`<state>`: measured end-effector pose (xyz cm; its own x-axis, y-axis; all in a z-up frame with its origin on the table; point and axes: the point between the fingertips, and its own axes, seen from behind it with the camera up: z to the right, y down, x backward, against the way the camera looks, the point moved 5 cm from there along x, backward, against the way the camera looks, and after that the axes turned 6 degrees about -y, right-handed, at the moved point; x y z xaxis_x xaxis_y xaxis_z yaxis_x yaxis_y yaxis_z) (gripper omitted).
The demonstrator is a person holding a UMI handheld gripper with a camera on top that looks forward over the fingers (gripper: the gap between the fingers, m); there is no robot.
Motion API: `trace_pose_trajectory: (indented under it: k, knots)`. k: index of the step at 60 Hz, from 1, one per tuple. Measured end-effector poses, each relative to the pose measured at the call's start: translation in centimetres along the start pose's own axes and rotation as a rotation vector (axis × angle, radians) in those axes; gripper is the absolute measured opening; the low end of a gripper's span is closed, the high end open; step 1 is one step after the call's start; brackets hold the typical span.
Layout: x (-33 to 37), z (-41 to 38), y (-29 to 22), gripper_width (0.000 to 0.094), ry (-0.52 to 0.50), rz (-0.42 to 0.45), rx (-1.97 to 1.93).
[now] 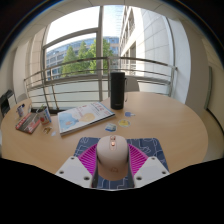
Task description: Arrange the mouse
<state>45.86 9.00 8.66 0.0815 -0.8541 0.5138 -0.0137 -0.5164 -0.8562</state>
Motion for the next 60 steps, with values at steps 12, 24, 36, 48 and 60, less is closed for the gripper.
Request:
trace_pose_trajectory:
  k: [12,24,36,48,60]
  knots:
    - [-1.9,1.3,5.4,0.0520,-0.036,-0.126,-0.006]
    - [1.0,1.5,4.2,0.0844,-0.009,-0.101,-0.001]
    - [7.8,0.1,1.6,0.0849,0.030,-0.049,0.007]
    - [17.4,-2.2,0.7,0.0849,0.080,0.006,0.027]
    - [25.3,-4.3,2.3,0.0850,0.101,0.021,0.038]
